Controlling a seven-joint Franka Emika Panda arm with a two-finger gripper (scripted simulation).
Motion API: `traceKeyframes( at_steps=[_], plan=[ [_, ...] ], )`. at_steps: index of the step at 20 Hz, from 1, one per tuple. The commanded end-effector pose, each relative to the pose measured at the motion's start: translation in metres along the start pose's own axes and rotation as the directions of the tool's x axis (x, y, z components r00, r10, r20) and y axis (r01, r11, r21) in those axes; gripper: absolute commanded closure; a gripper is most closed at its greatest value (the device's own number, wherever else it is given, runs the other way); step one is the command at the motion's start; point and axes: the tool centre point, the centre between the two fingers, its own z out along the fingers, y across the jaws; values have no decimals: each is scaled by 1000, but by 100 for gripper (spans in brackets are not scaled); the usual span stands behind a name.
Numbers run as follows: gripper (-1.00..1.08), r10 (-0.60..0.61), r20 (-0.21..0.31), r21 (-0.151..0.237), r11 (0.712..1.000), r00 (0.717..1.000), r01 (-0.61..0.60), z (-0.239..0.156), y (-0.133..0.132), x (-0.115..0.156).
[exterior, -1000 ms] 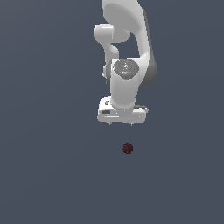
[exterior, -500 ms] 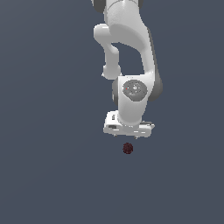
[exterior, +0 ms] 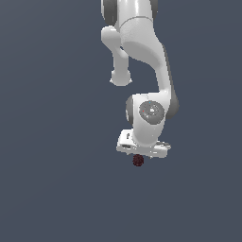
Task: Pick up the object and move it to a goal position.
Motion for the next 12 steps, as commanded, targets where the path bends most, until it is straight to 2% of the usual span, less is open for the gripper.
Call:
traceKeyframes(
  at_steps=[1,7,12],
  plan=[
    [-92,6,-2,0,1000,1000,-6,3,-2,2],
    [-92,5,-1,0,1000,1000,-5,7,-2,2],
    [-92,6,-1,0,1000,1000,-6,29,-2,2]
  ],
)
